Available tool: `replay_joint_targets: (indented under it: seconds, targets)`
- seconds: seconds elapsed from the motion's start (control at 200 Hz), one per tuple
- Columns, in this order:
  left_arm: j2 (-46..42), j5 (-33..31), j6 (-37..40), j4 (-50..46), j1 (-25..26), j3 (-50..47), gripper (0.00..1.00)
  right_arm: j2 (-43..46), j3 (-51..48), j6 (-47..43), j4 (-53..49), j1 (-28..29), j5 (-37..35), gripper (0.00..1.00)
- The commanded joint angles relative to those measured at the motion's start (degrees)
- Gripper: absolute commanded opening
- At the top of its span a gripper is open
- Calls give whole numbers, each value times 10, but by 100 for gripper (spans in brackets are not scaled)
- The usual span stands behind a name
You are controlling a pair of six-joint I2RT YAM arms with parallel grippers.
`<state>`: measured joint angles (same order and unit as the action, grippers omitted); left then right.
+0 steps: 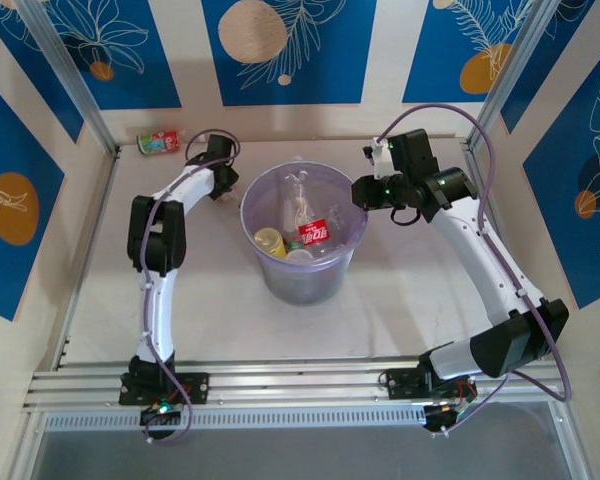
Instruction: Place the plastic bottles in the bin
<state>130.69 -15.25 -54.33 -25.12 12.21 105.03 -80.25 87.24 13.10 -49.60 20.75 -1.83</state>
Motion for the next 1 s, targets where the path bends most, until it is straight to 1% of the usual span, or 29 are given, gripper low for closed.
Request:
replay_joint_targets:
  seconds: [0.0,0.115,0.165,0.235,0.245,0.435,0.485,0.57,0.68,0.77,0.835,0.91,0.995]
  targets:
    - [-95,-19,14,68,-6,-41,42,18,-7,-6,-7,0,2,19]
    - [-171,-8,23,113,-4,-97,37,20,-8,-5,-5,0,2,19]
    - [-206,-4,28,132,-2,-122,34,22,-8,-4,-6,0,2,19]
    - [-260,-7,46,160,4,-157,32,24,-7,-3,-5,0,3,19]
    - [-268,-8,48,164,6,-161,31,24,-8,-3,-5,0,3,19]
    - [-415,-45,136,212,39,-210,19,26,-8,-1,-5,0,2,19]
    - [-449,-55,168,223,55,-218,14,26,-9,-1,-5,1,2,19]
    - [-504,-62,222,243,87,-228,8,26,-11,0,-2,2,1,19]
    - [-553,-59,287,269,149,-244,0,25,-13,3,2,3,-1,19]
    - [-576,-51,344,292,206,-261,0,22,-12,3,3,4,-1,19]
    - [-583,-27,374,313,240,-277,0,20,-11,4,4,4,0,19]
    - [-584,-15,399,323,268,-291,0,19,-9,4,1,7,-2,19]
    - [-577,-3,444,338,294,-307,0,20,-9,5,1,8,-5,19]
